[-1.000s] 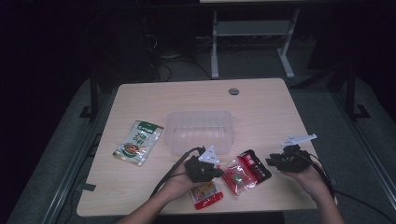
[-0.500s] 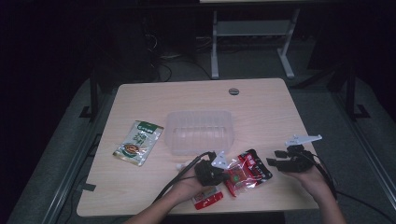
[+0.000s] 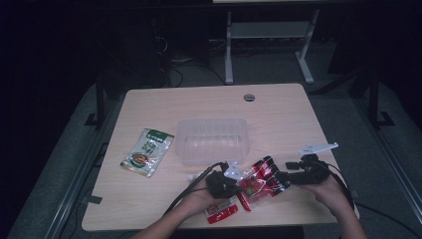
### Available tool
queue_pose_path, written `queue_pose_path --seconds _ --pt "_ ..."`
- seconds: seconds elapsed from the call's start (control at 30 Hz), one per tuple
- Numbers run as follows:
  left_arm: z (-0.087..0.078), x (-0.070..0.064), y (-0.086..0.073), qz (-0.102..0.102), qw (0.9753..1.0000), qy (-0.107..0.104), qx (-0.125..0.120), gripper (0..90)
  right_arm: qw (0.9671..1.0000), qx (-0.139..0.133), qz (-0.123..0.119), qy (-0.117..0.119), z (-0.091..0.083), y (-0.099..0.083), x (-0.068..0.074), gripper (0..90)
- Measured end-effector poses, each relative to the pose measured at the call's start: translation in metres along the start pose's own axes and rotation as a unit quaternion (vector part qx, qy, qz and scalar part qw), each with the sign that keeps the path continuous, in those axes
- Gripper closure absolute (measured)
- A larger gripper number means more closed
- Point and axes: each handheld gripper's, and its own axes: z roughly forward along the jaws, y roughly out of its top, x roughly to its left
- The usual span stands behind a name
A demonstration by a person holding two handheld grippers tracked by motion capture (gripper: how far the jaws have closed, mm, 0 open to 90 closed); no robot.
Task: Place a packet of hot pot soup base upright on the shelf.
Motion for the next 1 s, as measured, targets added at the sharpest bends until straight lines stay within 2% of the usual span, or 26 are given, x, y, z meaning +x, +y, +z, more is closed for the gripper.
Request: queue_pose_path --seconds 0.17,0.33,0.43,0.47,0.63,0.87,0.9,0.97,1.0 --pt "0.000 0.001 0.000 0.001 1.0000 -0.002 0.000 89.9 0.9998 0.009 0.004 0.019 0.009 0.003 0.000 40.8" --pt "0.000 0.001 -0.002 -0.007 0.9999 -0.006 -0.004 89.9 0.9983 0.020 0.010 0.053 0.022 0.005 -0.005 40.0" --pt "0.000 0.001 -0.002 -0.008 0.9999 -0.006 -0.005 89.9 0.9976 0.026 0.014 0.063 0.025 0.005 -0.006 39.8" --pt "0.000 0.001 -0.002 -0.010 0.9999 -0.005 -0.006 89.9 0.9965 0.030 0.018 0.077 0.028 0.004 -0.007 39.3" --pt "0.000 0.001 -0.002 -0.010 0.9999 -0.004 -0.007 90.0 0.9939 0.038 0.027 0.100 0.033 0.004 -0.009 39.4" --pt "0.000 0.001 -0.002 -0.010 0.9999 -0.004 -0.007 90.0 0.9939 0.029 0.017 0.105 0.027 0.005 -0.006 49.0" --pt "0.000 0.001 -0.002 -0.009 0.9999 -0.004 -0.007 90.0 0.9940 0.020 0.008 0.107 0.023 0.004 -0.007 54.8" --pt "0.000 0.002 -0.002 -0.008 0.9999 -0.003 -0.007 90.0 0.9941 0.018 0.007 0.107 0.021 0.004 -0.007 57.1" --pt "0.000 0.001 -0.002 -0.007 0.9999 -0.003 -0.007 90.0 0.9930 0.009 0.000 0.117 0.019 0.004 -0.007 66.3"
